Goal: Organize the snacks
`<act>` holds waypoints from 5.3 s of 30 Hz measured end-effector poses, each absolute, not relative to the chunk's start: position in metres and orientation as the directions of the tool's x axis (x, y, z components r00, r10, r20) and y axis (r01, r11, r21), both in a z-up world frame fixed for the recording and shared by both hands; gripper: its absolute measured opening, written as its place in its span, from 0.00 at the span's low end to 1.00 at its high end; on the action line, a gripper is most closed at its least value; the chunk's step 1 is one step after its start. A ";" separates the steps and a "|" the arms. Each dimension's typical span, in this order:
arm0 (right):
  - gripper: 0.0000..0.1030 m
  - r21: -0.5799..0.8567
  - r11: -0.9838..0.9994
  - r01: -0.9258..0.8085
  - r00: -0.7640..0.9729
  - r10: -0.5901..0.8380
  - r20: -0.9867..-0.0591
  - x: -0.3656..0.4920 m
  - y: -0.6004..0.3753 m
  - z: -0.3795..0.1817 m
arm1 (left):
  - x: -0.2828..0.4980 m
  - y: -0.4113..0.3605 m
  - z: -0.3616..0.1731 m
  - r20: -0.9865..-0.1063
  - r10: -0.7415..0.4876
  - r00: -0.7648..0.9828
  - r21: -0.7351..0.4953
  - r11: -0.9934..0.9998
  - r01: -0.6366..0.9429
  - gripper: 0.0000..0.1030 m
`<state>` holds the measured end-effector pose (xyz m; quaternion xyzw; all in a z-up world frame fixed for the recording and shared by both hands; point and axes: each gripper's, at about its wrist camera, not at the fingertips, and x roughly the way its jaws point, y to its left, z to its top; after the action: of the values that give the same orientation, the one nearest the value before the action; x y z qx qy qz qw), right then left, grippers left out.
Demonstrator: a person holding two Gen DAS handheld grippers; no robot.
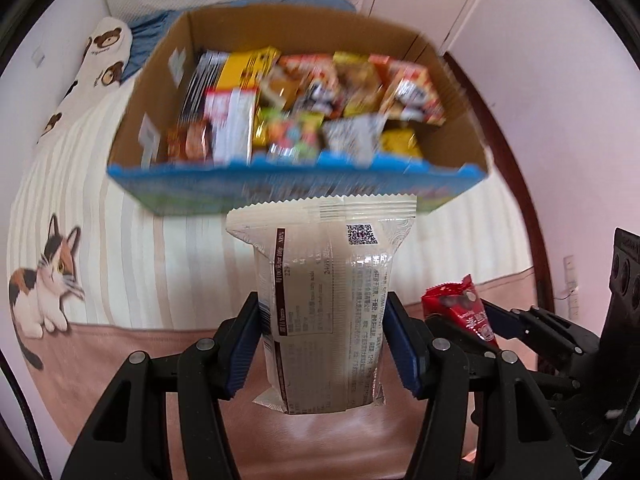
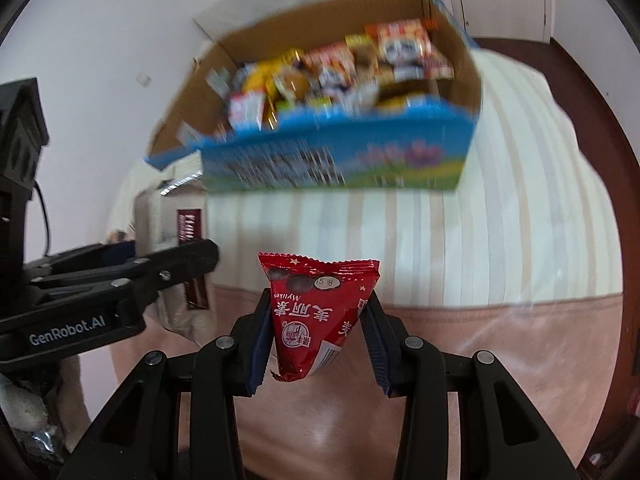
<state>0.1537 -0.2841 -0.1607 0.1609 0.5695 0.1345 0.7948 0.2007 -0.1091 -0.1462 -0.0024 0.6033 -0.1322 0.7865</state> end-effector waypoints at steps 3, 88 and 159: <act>0.43 0.428 0.903 -0.044 0.358 0.414 -0.837 0.167 -0.282 -0.137 | 0.224 -0.103 -0.122 -0.935 -0.239 0.263 -0.186 0.960 0.210 0.55; 0.98 0.136 0.989 0.054 0.607 0.076 -0.791 0.181 -0.261 -0.007 | 0.214 -0.064 -0.010 -0.857 -0.138 0.497 -0.060 0.984 0.169 0.99; 1.00 0.037 0.987 0.157 0.599 -0.065 -0.798 0.206 -0.269 -0.030 | 0.239 -0.056 -0.042 -0.855 0.034 0.518 0.070 0.996 0.050 0.99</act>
<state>0.2064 -0.2694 -0.0302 0.0519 0.4436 -0.0624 0.8925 0.2392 -0.0565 -0.0419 0.0428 0.4911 -0.0047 0.8700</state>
